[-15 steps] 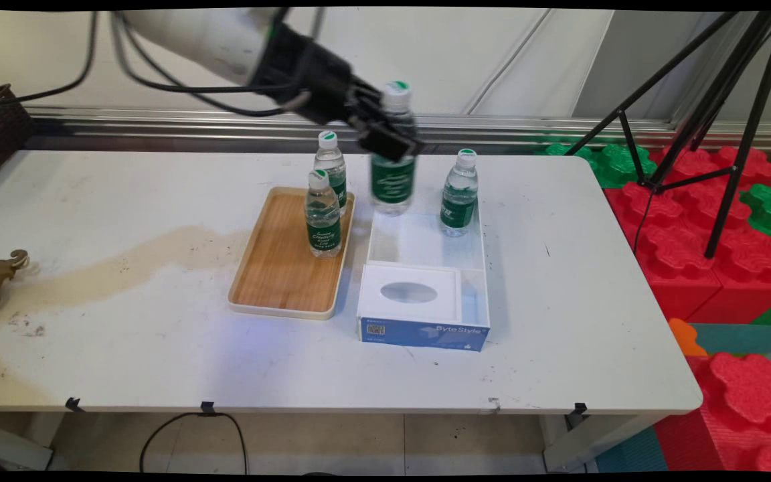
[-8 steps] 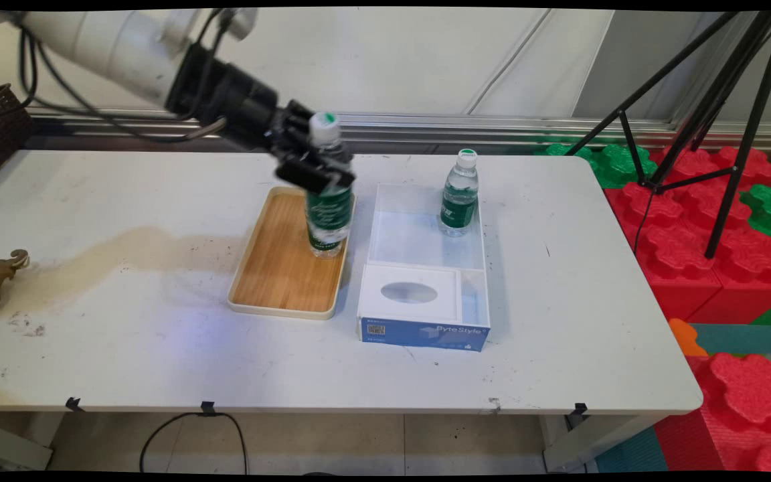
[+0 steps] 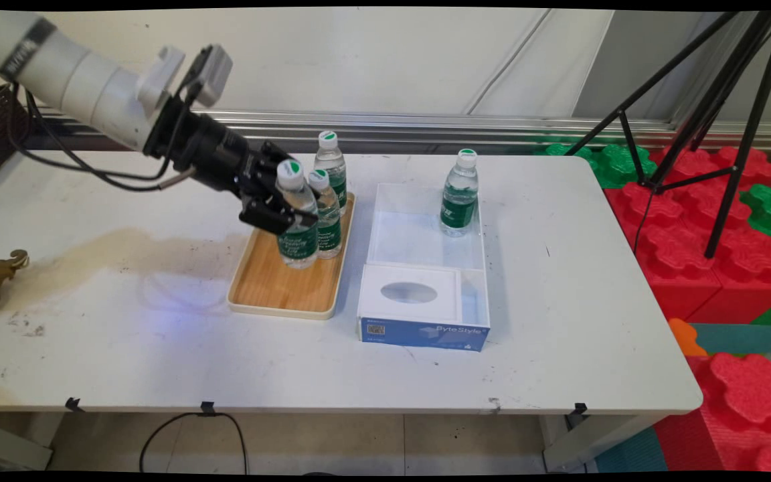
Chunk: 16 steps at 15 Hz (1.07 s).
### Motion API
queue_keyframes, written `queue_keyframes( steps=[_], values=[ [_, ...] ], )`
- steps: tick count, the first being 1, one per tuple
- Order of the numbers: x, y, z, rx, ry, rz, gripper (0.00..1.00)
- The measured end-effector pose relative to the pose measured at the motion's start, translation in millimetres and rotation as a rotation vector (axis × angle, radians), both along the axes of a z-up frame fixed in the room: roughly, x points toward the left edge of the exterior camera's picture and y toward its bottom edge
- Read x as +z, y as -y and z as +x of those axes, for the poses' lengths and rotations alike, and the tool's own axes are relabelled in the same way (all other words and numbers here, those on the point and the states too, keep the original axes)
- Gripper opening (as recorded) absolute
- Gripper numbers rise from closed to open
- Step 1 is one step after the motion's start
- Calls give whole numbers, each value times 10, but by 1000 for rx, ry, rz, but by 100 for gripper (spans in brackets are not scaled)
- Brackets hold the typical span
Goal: Place the picked object on the tray
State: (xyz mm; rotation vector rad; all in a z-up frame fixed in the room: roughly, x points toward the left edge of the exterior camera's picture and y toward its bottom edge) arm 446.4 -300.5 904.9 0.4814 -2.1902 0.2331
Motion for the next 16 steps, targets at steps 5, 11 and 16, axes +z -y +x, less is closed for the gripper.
queue_keyframes(
  steps=[5, 11, 16],
  values=[
    [-371, 5, 14, -26, 24, 12, 0],
    [-692, 70, 0, -36, 28, 6, 0],
    [-836, 71, -8, -44, 17, 10, 0]
  ],
)
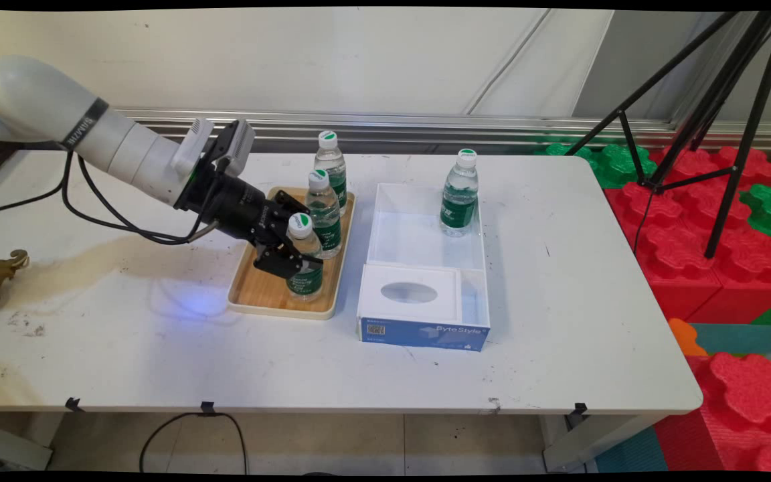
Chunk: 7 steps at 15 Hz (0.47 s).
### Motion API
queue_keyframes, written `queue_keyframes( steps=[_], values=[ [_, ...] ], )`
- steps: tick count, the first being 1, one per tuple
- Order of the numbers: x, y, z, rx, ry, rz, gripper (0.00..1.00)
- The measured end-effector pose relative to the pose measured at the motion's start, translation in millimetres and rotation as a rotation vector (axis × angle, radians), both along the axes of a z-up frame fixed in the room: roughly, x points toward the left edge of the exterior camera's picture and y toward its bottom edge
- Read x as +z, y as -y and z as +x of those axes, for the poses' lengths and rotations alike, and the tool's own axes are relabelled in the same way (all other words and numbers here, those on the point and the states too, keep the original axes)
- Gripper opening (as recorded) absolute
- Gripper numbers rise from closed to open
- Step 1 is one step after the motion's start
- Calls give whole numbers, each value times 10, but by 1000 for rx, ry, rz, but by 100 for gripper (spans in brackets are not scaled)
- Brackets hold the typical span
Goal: Place the picked object on the tray
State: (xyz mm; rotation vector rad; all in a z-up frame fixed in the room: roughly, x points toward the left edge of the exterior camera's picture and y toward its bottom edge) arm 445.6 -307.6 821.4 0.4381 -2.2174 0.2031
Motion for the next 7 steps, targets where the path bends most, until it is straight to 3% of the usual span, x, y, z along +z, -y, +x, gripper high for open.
queue_keyframes(
  steps=[3, 4, 7],
  values=[
    [-75, 2, 11, 0, -4, 1, 0],
    [-90, 2, 15, 0, -6, 2, 100],
    [-106, -4, 40, 8, -15, 7, 100]
  ],
)
